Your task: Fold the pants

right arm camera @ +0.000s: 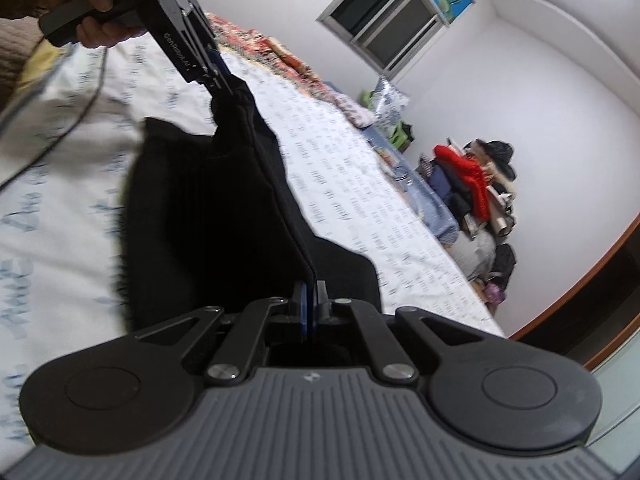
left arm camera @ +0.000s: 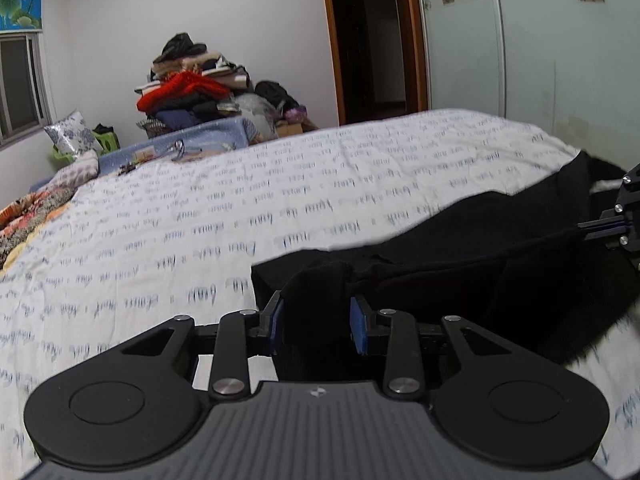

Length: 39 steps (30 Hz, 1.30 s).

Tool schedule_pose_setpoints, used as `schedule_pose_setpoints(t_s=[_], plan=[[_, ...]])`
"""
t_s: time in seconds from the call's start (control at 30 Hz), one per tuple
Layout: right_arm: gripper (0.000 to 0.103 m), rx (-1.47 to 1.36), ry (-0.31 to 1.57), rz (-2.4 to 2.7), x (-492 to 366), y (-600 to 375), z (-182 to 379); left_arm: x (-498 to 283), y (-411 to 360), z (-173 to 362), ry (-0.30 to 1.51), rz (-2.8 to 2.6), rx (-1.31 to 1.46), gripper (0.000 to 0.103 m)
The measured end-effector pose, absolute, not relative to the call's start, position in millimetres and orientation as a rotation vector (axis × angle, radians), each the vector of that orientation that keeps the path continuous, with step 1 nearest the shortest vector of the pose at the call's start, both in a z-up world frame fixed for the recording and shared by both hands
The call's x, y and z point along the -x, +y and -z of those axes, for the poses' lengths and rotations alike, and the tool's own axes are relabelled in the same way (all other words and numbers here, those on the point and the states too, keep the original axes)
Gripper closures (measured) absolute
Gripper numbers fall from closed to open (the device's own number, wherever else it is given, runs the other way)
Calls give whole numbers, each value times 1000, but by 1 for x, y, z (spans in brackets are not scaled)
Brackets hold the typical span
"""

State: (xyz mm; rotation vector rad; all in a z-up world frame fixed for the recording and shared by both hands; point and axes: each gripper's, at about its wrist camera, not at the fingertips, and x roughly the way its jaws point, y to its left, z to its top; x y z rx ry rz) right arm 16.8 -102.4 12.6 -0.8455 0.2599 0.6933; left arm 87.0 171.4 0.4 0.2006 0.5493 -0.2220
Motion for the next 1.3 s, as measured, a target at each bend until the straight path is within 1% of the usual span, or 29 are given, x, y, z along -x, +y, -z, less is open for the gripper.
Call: schedule_pose_setpoints(t_s=[0.2, 0.33, 0.37, 0.4, 0.63, 0.8, 0.97, 1.03, 1.13, 1.2, 1.3], plan=[[101, 861, 299, -761, 19, -97, 5, -70, 178, 14, 594, 193, -200, 72], [100, 896, 316, -768, 27, -92, 17, -58, 174, 18, 605, 185, -248, 75], [100, 895, 321, -770, 29, -91, 18, -56, 173, 18, 605, 181, -262, 80], [100, 896, 324, -771, 29, -90, 18, -55, 174, 19, 609, 163, -275, 93], [99, 915, 335, -784, 37, -89, 23, -59, 192, 20, 659, 102, -202, 93], [99, 952, 337, -798, 41, -88, 27, -62, 200, -5, 608, 44, -127, 93], [98, 973, 342, -798, 43, -86, 31, -72, 173, -22, 569, 145, -119, 93], [98, 978, 343, -797, 45, -85, 31, -81, 157, -11, 613, 182, -167, 93], [98, 990, 343, -796, 47, -84, 33, -89, 140, 20, 713, 173, -277, 93], [98, 990, 343, -810, 50, -84, 32, -83, 137, 31, 710, 170, -312, 93], [98, 992, 349, -821, 54, -84, 38, -80, 132, 28, 704, 157, -338, 92]])
